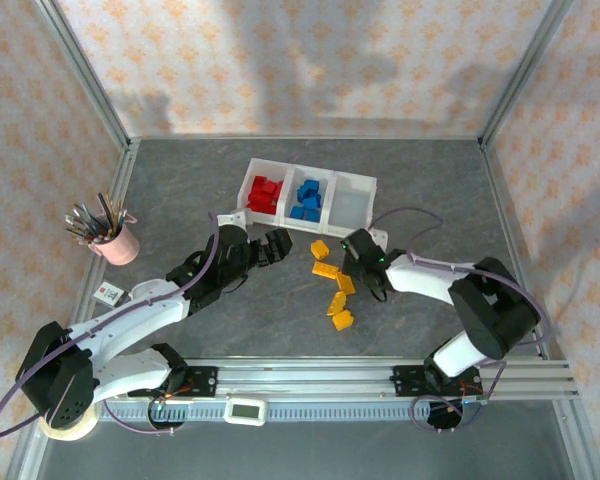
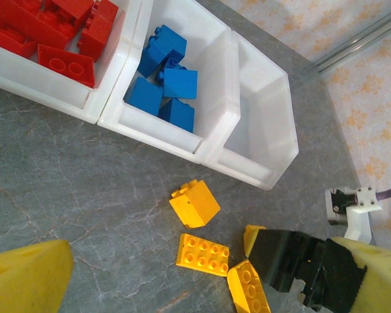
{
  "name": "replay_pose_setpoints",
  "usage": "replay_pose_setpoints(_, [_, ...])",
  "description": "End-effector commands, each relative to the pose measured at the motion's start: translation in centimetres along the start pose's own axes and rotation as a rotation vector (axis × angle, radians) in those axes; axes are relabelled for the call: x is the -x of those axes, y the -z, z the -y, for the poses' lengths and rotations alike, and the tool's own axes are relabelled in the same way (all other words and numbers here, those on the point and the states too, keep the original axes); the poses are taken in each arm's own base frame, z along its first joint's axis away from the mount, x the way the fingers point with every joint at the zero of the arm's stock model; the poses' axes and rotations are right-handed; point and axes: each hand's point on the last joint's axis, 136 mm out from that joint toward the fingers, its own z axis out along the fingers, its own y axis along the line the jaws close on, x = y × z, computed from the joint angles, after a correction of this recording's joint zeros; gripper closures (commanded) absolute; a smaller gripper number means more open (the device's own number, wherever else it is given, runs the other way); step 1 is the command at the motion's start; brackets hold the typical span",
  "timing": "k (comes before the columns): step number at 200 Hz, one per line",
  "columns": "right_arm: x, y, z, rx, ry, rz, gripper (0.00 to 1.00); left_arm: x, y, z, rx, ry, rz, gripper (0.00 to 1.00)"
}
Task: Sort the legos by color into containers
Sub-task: Pick up the lego from the center of the table.
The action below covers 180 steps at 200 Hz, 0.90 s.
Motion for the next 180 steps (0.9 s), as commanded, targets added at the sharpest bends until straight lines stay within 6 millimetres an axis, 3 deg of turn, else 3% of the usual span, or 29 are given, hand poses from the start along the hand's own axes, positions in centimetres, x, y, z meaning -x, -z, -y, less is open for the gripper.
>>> replay_pose_setpoints(1, [-0.1, 0.4, 1.8, -0.069, 0.025, 0.023, 0.36, 0.2, -0.2, 0.3, -0.015, 0.004, 0.019, 0.01])
replay_pose_setpoints(46, [1.0, -0.1, 0.0, -0.017, 0.062, 0.044, 0.49, 0.1, -0.4, 0.5, -0.021, 0.002, 0.008, 0.01])
replay_pose_setpoints(105, [1.7, -0.3, 0.1, -0.046, 0.099, 0.063, 0.69, 0.1, -0.1, 0.4, -0.015, -0.006, 0.006, 0.01])
replay_pose_setpoints(139, [2.9, 1.5, -0.4, 0.0, 0.095, 0.103, 0.75, 0.4, -0.1, 1.0, -0.033, -0.009, 0.009, 0.01])
replay_pose_setpoints(180, [6.9, 5.8, -2.6, 0.082, 0.096, 0.186, 0.76, 1.4, -0.5, 2.5, -0.058, -0.027, 0.019, 0.01])
